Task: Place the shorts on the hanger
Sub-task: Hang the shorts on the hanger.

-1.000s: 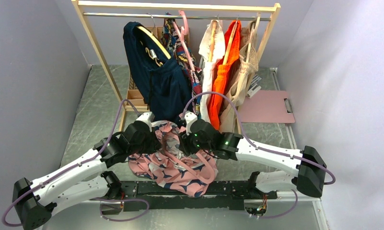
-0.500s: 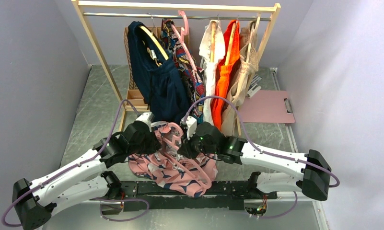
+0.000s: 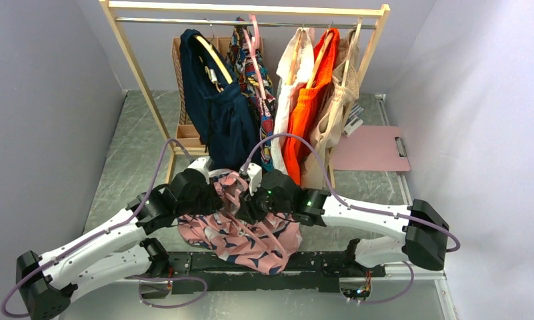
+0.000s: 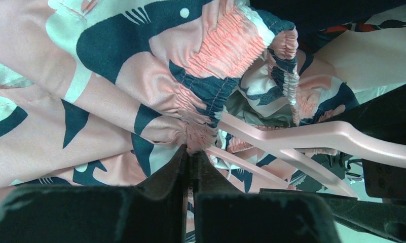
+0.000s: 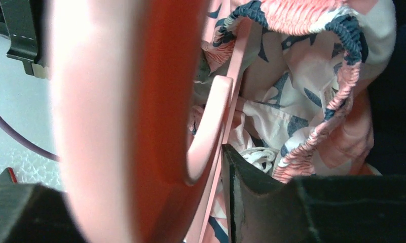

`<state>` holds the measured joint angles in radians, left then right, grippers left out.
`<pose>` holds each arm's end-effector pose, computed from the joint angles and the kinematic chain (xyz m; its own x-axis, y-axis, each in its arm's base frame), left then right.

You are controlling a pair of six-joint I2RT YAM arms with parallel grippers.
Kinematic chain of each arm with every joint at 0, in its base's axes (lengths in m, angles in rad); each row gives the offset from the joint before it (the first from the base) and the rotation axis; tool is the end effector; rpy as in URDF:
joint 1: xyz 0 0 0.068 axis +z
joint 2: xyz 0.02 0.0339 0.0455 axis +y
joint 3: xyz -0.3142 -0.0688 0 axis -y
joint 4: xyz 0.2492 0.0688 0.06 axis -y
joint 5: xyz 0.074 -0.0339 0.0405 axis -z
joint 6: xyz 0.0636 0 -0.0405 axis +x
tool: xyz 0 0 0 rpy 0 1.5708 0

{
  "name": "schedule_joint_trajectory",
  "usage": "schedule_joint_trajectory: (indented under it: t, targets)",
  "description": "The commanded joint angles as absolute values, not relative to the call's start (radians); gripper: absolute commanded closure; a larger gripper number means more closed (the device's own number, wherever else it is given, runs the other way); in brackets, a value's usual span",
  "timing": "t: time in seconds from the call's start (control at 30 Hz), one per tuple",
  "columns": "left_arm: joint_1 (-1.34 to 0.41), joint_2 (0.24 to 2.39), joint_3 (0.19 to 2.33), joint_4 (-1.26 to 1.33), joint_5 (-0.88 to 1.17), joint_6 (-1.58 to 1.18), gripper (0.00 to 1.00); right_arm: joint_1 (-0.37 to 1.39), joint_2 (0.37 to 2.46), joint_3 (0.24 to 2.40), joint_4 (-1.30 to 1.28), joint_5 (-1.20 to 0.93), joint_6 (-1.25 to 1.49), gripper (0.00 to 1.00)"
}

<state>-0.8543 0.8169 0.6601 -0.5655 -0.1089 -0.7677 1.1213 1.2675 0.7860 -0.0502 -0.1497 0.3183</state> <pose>0.1125 -0.1187 0.2722 -0.7958 -0.1374 -0.5897 0.1993 0.8602 -0.4694 0.1187 0.2678 0.2817 -0.5054 -0.3355 -0.7950 -0.8300 0.4410 0.3416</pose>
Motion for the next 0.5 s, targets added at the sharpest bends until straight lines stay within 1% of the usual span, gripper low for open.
schedule_joint_trajectory:
  t: [0.0,0.17,0.27,0.47]
  targets:
    - [-0.850,0.791,0.672,-0.575,-0.087,-0.778,0.93,1.129,1.264,0.799,0.016,-0.149,0.344,0.55]
    - [-0.850,0.786,0.675,-0.583,-0.090,-0.776,0.93,1.137,1.168,0.741,0.086,-0.110,0.376,0.54]
    - [-0.850,0.781,0.672,-0.581,-0.089,-0.775,0.93,1.139,1.123,0.705,0.097,-0.130,0.380,0.54]
    - [-0.850,0.776,0.667,-0.581,-0.088,-0.775,0.93,1.173,1.095,0.655,0.078,-0.131,0.382,0.53]
